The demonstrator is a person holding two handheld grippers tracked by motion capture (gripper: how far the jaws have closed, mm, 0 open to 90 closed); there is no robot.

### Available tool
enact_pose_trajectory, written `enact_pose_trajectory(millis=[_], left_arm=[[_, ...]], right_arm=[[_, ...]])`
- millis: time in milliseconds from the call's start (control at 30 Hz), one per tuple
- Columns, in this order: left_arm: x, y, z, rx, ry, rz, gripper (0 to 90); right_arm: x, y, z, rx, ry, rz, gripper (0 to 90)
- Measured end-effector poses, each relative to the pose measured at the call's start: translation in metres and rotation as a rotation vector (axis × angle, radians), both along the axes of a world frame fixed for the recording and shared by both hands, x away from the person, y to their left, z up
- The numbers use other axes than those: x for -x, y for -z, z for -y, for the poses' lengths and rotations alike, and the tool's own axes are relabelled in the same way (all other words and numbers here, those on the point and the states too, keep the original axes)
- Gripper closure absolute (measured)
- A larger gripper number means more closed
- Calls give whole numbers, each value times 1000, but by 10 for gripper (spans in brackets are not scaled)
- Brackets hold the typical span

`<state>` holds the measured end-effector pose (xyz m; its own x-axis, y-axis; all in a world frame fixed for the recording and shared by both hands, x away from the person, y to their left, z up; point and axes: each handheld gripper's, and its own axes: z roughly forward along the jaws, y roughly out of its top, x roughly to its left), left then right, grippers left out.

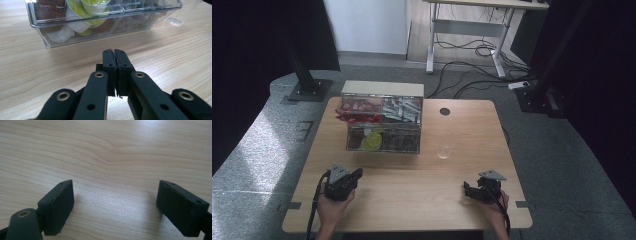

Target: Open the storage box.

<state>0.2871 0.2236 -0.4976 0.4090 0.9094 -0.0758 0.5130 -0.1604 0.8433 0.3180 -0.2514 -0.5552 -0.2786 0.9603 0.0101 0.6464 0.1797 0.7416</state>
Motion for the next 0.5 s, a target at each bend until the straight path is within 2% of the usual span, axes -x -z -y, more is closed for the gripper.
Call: enact_pose_trajectory(millis=[100, 200, 400, 500], left_arm=[[-2, -1, 0, -3, 11, -8, 900], [-5, -6, 1, -21, 16, 0, 900], [-13, -17, -5, 0, 10, 15, 900], [-15, -19, -6, -6, 0, 21, 900]], right_arm=[[0, 0, 0, 0, 0, 0, 152], [-1, 0, 0, -1, 5, 1, 154], [-1, 0, 0, 1, 11, 4, 165], [0, 0, -1, -1, 16, 4, 171]])
